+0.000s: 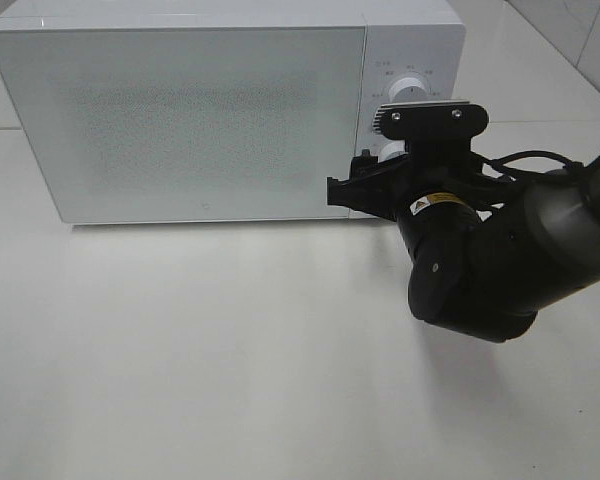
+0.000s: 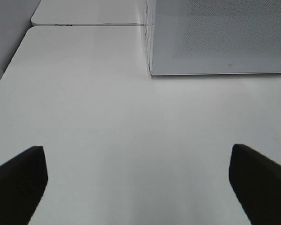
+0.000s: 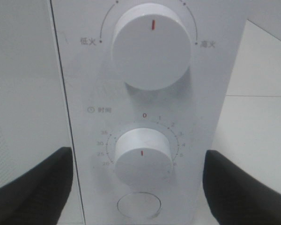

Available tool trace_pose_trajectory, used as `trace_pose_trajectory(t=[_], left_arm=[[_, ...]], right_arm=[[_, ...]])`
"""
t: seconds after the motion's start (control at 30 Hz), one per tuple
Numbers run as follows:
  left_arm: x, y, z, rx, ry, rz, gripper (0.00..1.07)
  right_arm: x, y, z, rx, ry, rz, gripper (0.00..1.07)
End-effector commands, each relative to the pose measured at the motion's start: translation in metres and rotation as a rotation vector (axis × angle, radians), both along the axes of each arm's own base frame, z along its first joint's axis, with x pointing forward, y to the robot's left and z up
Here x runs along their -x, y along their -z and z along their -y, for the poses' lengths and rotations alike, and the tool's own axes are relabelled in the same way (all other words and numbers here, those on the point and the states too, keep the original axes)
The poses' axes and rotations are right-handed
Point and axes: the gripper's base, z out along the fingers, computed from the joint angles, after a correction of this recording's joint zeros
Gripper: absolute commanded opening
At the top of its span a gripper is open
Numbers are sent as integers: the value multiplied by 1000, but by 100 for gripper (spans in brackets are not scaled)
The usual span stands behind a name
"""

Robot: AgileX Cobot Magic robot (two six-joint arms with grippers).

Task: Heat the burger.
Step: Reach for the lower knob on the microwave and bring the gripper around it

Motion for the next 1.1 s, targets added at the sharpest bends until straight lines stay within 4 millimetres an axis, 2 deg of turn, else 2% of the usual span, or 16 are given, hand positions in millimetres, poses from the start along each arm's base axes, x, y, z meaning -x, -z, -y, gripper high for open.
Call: trace_pose_trajectory(t=[0.03,0.37,0.57,0.8,1.1], left_arm=[[3,0,1,9,-1,31,104],[3,0,1,9,-1,31,104],[3,0,1,9,-1,31,104],[3,0,1,9,-1,31,104],[3,0,1,9,-1,31,104]], right_arm=[[-7,0,0,-6,-13,5,76],[-26,11,-3,-1,-6,-8,76],[-27,12,-3,-1,-2,-3,76],[-33,15,6,3,23,-7,76],[-33,7,7,-4,27,20,76]])
